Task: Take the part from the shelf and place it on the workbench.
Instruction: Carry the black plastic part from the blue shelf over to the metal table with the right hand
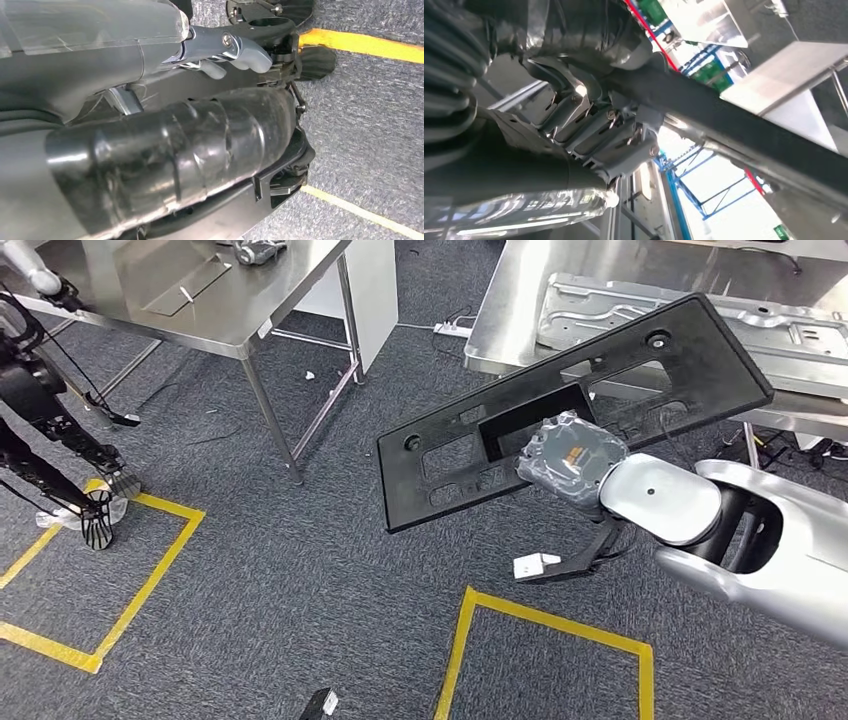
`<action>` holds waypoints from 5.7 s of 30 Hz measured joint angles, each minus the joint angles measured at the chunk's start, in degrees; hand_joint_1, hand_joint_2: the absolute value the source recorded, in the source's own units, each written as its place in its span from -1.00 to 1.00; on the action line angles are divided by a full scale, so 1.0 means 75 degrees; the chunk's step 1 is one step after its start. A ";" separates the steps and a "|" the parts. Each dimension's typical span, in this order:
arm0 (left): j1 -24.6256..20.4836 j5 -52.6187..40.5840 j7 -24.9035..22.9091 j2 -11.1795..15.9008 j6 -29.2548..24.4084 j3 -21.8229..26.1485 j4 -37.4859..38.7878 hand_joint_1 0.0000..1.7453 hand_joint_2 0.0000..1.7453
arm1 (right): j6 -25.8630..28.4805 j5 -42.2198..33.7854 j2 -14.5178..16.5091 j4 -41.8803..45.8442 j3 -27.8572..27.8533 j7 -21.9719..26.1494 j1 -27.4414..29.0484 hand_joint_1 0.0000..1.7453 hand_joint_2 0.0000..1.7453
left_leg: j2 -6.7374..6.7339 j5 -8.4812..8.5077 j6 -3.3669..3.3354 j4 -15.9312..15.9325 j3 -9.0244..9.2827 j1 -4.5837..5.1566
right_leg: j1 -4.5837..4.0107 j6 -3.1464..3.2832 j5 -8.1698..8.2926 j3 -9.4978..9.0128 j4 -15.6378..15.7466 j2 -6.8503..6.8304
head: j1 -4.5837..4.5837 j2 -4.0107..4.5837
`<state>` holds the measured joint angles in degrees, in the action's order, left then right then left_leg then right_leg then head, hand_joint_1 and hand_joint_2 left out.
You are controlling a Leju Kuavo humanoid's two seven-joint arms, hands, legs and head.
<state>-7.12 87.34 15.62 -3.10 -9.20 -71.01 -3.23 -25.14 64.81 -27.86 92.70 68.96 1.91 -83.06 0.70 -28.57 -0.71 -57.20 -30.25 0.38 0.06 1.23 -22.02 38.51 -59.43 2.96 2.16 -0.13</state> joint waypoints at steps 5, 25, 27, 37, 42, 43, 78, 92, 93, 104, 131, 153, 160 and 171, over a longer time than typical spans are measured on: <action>0.0001 -0.0001 -0.0001 -0.0003 0.0000 0.0000 -0.0001 -1.00 -1.00 | -0.0019 0.0000 -0.0001 0.0001 0.0000 -0.0001 -0.0006 1.00 1.00 | 0.0006 0.0021 -0.0027 -0.0013 -0.0007 0.0022 | 0.0026 -0.0049 0.0039 -0.0025 0.0034 -0.0012 | -0.0001 0.0001; 0.0001 0.0000 0.0001 -0.0003 0.0006 0.0006 0.0000 -1.00 -1.00 | -0.0009 0.0087 -0.0001 -0.0014 0.0003 -0.0135 -0.0006 1.00 1.00 | 0.0010 0.0004 -0.0107 -0.0064 -0.0043 0.0044 | 0.0079 -0.0103 0.0066 -0.0028 0.0052 -0.0010 | 0.0004 0.0000; 0.0000 0.0000 0.0003 -0.0002 0.0006 0.0006 0.0000 -1.00 -1.00 | -0.0009 0.0087 -0.0001 -0.0024 0.0000 -0.0144 -0.0007 1.00 1.00 | 0.0000 0.0020 -0.0135 -0.0067 -0.0029 0.0067 | 0.0093 -0.0139 0.0091 -0.0029 0.0067 0.0015 | 0.0004 0.0000; 0.0001 -0.0001 0.0007 -0.0039 0.0021 0.0012 0.0002 -1.00 -1.00 | 0.0048 0.0087 -0.0030 -0.0037 -0.0063 -0.0141 -0.0045 1.00 1.00 | -0.0601 0.0178 -0.0227 0.0196 0.0133 -0.0086 | 0.0202 -0.0425 -0.0550 0.0798 -0.1670 -0.0419 | -0.0040 0.0000; 0.0011 -0.0001 0.0007 0.0000 0.0019 0.0017 0.0026 -1.00 -1.00 | 0.0052 0.0087 -0.0033 -0.0037 -0.0075 -0.0142 -0.0047 1.00 1.00 | -0.0927 -0.0123 0.0027 -0.0032 0.0182 -0.0016 | 0.0124 -0.0294 -0.0118 0.0037 -0.0158 -0.1062 | -0.0020 0.0000; 0.0016 -0.0001 0.0007 0.0007 0.0019 0.0017 0.0031 -1.00 -1.00 | 0.0052 0.0087 -0.0034 -0.0038 -0.0076 -0.0142 -0.0048 1.00 1.00 | -0.1003 -0.0159 0.0053 -0.0044 0.0199 0.0009 | 0.0121 -0.0224 -0.0119 0.0053 -0.0166 -0.0983 | -0.0001 0.0000; -0.0031 -0.0001 -0.0039 0.0015 0.0131 -0.0019 0.0044 -1.00 -1.00 | 0.0395 -0.0440 0.0024 -0.0377 -0.0078 -0.0093 0.0570 1.00 1.00 | -0.0251 -0.0026 -0.0143 0.0041 0.0110 -0.0067 | 0.0225 -0.0318 -0.0208 -0.0158 -0.0017 -0.0452 | 0.0012 0.0000; -0.0053 -0.0001 -0.0262 0.0019 -0.0053 -0.0029 0.0044 -1.00 -1.00 | 0.0430 -0.0604 0.0096 -0.0513 -0.0121 -0.0037 0.0782 1.00 1.00 | -0.0253 -0.0004 0.0060 0.0087 0.0095 -0.0073 | 0.0190 -0.0266 -0.0200 -0.0166 -0.0034 -0.0457 | 0.0009 -0.0001; -0.0070 -0.0002 -0.0385 0.0020 -0.0143 -0.0032 0.0050 -1.00 -1.00 | 0.0555 -0.0643 0.0110 -0.0571 -0.0167 0.0005 0.0930 1.00 1.00 | -0.0251 -0.0004 0.0060 0.0085 0.0098 -0.0074 | 0.0189 -0.0266 -0.0200 -0.0178 -0.0031 -0.0462 | 0.0007 -0.0001; -0.0143 0.0000 -0.0721 0.0022 -0.0151 -0.0050 0.0205 -1.00 -1.00 | 0.1582 -0.0613 0.0623 -0.1517 -0.0418 0.0237 0.2237 1.00 1.00 | -0.0245 -0.0011 0.0059 0.0073 0.0110 -0.0061 | 0.0224 -0.0268 -0.0199 -0.0204 -0.0022 -0.0477 | 0.0007 -0.0001; -0.0184 0.0000 -0.0731 0.0023 0.0015 -0.0176 0.0273 -1.00 -1.00 | 0.1261 -0.1137 0.3021 -0.1660 0.0208 0.0479 0.2154 1.00 1.00 | -0.0242 -0.0010 0.0061 0.0072 0.0111 -0.0060 | 0.0222 -0.0269 -0.0198 -0.0207 -0.0021 -0.0476 | 0.0007 -0.0001; -0.0229 0.0000 -0.0643 0.0023 0.0029 -0.0444 0.0273 -1.00 -1.00 | 0.1582 -0.0118 0.3781 -0.1222 0.0645 0.0194 0.2903 1.00 1.00 | -0.0240 -0.0011 0.0062 0.0073 0.0113 -0.0060 | 0.0220 -0.0270 -0.0199 -0.0213 -0.0015 -0.0477 | 0.0008 -0.0001; -0.0218 0.0000 -0.0554 0.0023 0.0029 -0.0475 0.0273 -1.00 -1.00 | 0.1497 0.0077 0.3784 -0.1235 0.0650 0.0248 0.2907 1.00 1.00 | -0.0241 -0.0011 0.0062 0.0071 0.0114 -0.0059 | 0.0222 -0.0270 -0.0197 -0.0216 -0.0014 -0.0477 | 0.0006 0.0000; -0.0213 0.0000 -0.0513 0.0045 0.0034 -0.0504 0.0273 -1.00 -1.00 | 0.0997 -0.0256 0.3600 -0.1350 0.0650 0.0452 0.2365 1.00 1.00 | -0.0243 -0.0011 0.0062 0.0070 0.0114 -0.0059 | 0.0222 -0.0270 -0.0197 -0.0215 -0.0013 -0.0476 | 0.0006 -0.0001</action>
<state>-8.72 87.34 11.78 -2.76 -8.95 -74.79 -1.18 -17.66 62.88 -0.86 82.58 73.83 5.31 -65.32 -1.12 -28.65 -0.25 -56.67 -29.39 -0.06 1.72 -0.80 -23.50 36.90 -59.52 -0.61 2.21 -0.13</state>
